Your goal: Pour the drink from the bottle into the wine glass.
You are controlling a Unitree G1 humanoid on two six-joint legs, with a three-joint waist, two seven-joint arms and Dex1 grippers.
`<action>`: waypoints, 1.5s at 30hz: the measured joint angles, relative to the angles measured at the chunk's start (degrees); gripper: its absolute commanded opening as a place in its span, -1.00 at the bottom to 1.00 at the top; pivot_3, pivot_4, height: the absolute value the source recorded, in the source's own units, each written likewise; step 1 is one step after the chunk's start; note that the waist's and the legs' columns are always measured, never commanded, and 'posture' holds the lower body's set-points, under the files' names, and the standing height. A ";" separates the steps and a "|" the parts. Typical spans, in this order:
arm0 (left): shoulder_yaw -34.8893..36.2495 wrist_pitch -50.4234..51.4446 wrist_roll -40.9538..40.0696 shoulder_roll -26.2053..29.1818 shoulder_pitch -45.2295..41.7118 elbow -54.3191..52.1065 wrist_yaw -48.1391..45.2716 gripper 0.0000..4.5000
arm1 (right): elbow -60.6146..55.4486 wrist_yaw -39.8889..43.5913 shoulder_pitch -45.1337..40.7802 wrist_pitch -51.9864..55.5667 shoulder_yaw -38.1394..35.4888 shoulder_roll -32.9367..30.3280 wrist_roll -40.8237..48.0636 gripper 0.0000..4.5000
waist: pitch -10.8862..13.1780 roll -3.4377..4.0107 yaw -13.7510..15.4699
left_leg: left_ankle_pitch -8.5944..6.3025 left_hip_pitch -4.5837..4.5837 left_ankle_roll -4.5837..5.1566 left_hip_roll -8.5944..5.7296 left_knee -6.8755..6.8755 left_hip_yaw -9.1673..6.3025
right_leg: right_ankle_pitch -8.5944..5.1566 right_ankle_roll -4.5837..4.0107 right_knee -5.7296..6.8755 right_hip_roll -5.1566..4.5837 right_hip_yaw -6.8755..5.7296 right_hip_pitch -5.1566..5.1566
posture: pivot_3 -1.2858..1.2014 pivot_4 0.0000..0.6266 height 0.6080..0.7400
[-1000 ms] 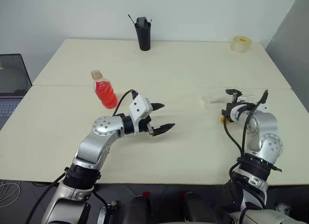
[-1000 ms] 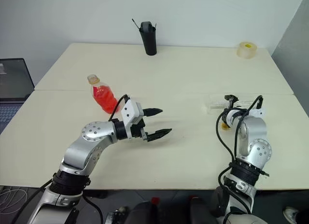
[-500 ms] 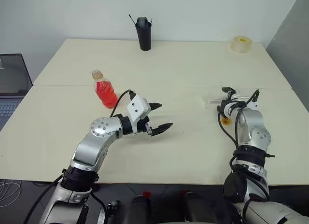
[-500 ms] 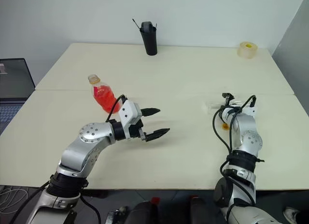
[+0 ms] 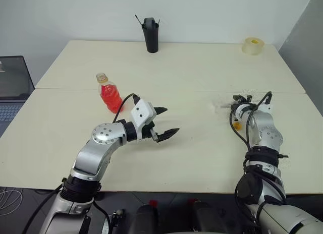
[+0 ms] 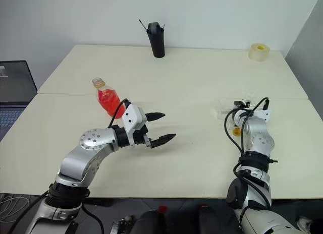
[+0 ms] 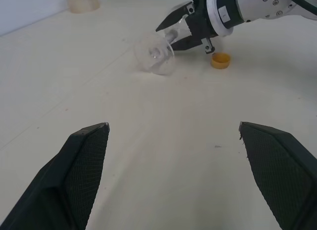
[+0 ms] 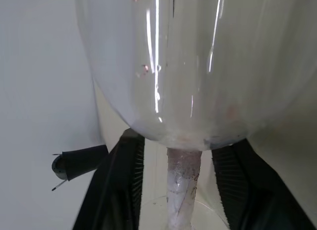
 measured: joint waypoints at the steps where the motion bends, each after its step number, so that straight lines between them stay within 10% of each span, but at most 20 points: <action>1: 0.00 0.03 0.00 0.00 0.00 -0.04 0.00 1.00 | -0.06 0.02 0.02 0.22 0.02 0.04 -0.18 -0.69 | 0.00 0.00 0.00 | 0.00 0.00 0.00 0.00 0.00 0.00 | 0.00 0.00 0.00 0.00 0.00 0.00 | 0.03 -0.52 1.00; 9: 0.16 0.08 0.00 0.29 0.00 -0.07 -0.06 1.00 | -7.18 5.30 2.46 5.83 8.84 -1.61 -8.79 -0.87 | 0.09 0.14 -0.03 | 0.00 -0.01 0.00 -0.01 0.00 0.05 | 0.00 0.00 0.04 0.00 0.03 -0.07 | 0.03 -0.52 1.00; 16: 2.46 -0.29 -0.03 1.88 2.26 0.52 -0.05 1.00 | -22.59 24.10 1.95 9.21 36.45 -8.35 -30.29 -0.87 | 0.10 0.18 -0.77 | -0.01 -0.01 0.02 0.02 -0.02 0.10 | 0.00 0.00 0.13 0.16 0.02 -0.21 | 0.03 -0.52 1.00; 23: 7.88 -0.12 -1.05 2.14 6.45 1.77 1.18 1.00 | -15.19 38.68 1.58 -11.80 57.14 -4.19 -57.22 -0.87 | 0.08 0.09 -0.32 | 0.00 -0.08 0.00 0.00 0.03 0.02 | 0.00 0.00 0.07 0.02 -0.09 -0.21 | 0.03 -0.52 1.00; 32: 13.22 1.49 -2.83 2.56 13.02 -0.31 3.54 1.00 | 10.09 40.29 0.95 -36.79 57.06 3.81 -71.28 -0.87 | 0.07 0.05 -0.05 | 0.12 -0.08 -0.22 0.01 0.03 0.03 | 0.01 0.00 0.06 -0.06 -0.09 -0.21 | 0.03 -0.52 1.00; 45: 15.46 2.26 -3.05 2.71 15.07 -2.18 5.12 1.00 | 16.54 43.65 1.05 -39.04 50.54 11.47 -71.20 -0.88 | 0.07 0.04 -0.13 | 0.11 0.03 -0.23 0.04 0.00 0.08 | 0.01 0.00 0.21 -0.11 -0.04 -0.20 | 0.03 -0.52 1.00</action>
